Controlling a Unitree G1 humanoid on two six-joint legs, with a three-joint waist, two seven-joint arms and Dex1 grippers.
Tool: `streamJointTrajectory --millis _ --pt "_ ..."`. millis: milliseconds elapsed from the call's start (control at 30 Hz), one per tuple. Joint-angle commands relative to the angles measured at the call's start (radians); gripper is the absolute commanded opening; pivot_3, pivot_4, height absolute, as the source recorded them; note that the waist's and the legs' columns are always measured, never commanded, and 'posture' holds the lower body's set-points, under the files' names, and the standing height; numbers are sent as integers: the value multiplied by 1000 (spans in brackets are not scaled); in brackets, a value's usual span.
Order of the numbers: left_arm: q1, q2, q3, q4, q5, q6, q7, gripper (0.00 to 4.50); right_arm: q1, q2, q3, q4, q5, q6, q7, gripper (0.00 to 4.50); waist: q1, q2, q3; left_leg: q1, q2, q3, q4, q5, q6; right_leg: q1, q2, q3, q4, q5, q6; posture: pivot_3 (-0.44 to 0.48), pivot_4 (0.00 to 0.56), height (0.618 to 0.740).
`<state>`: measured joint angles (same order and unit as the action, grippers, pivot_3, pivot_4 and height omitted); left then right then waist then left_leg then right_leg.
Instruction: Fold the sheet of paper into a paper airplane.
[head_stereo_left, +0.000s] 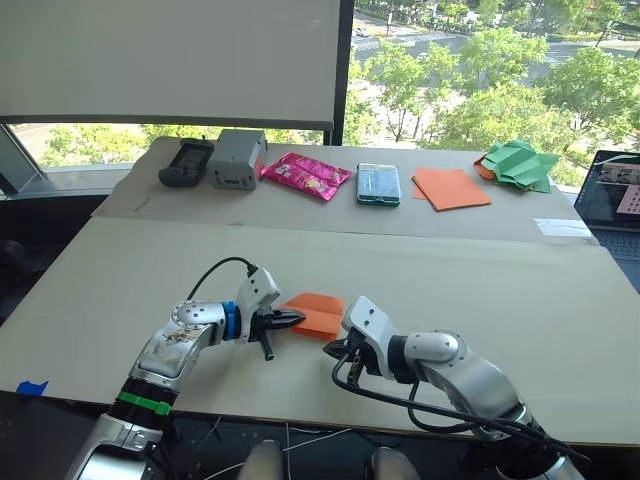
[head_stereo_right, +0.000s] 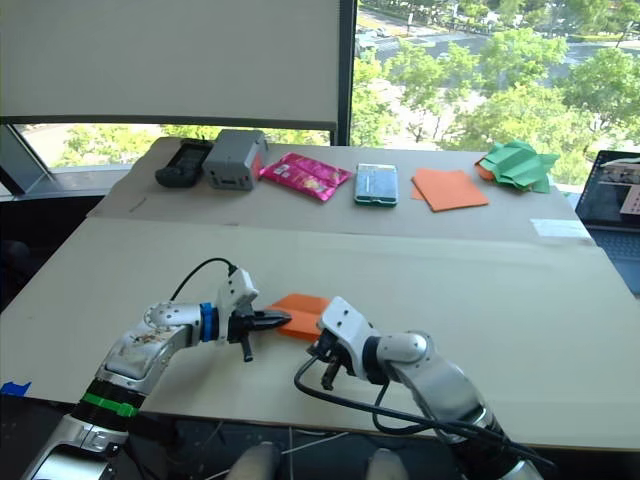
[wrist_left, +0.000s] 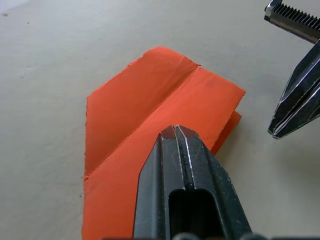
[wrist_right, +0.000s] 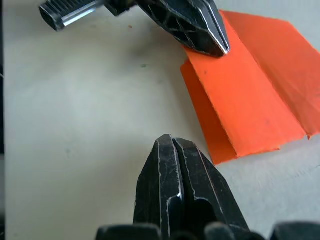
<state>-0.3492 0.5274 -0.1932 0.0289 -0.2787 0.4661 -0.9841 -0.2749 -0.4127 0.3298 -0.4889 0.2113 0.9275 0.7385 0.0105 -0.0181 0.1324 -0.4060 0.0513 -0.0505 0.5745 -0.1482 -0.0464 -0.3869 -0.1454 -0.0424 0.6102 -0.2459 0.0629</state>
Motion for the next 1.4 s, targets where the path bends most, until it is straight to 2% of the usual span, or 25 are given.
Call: streamJointTrajectory --millis 33,67,233,433,767,867,1133,1400 --pt "12 -5 -1 -34 1 4 9 0 -70 56 -138 9 76 65 -53 34 -2 0 1 0 0 0 0 0 -1 0 0 0 0 0 0 0 150 702" --pt "18 -4 -3 -39 2 4 11 0 -90 71 -167 36 85 82 -72 610 -2 0 1 0 0 0 0 -1 -1 -1 0 0 0 0 0 0 150 702" --pt "33 1 -2 -73 -4 17 15 0 -154 114 -253 157 120 134 -132 2121 3 0 1 0 0 0 0 -1 -2 0 0 0 0 0 0 0 150 702" --pt "41 4 3 -88 -3 26 19 0 -166 130 -254 235 133 124 -152 2121 1 1 1 -1 0 0 0 4 6 -1 0 0 1 0 0 0 150 702" --pt "60 5 2 -117 -9 42 23 0 -183 169 -284 378 203 118 -143 2121 -1 2 2 -1 0 0 -1 2 4 -1 0 0 0 0 0 0 150 702" --pt "63 6 3 -122 -10 47 22 0 -176 169 -297 390 223 125 -142 2121 -1 3 2 -2 0 0 -1 0 -1 -1 0 0 0 0 0 0 150 702" --pt "70 8 5 -130 -12 52 21 0 -173 155 -339 418 241 113 -155 2121 0 3 2 -2 0 0 -1 1 2 -1 0 0 0 0 0 0 150 702" --pt "60 6 3 -114 -6 50 18 0 -160 166 -328 402 268 124 -157 2121 -2 3 2 -1 0 0 -1 0 0 -1 0 0 0 0 0 0 150 702"
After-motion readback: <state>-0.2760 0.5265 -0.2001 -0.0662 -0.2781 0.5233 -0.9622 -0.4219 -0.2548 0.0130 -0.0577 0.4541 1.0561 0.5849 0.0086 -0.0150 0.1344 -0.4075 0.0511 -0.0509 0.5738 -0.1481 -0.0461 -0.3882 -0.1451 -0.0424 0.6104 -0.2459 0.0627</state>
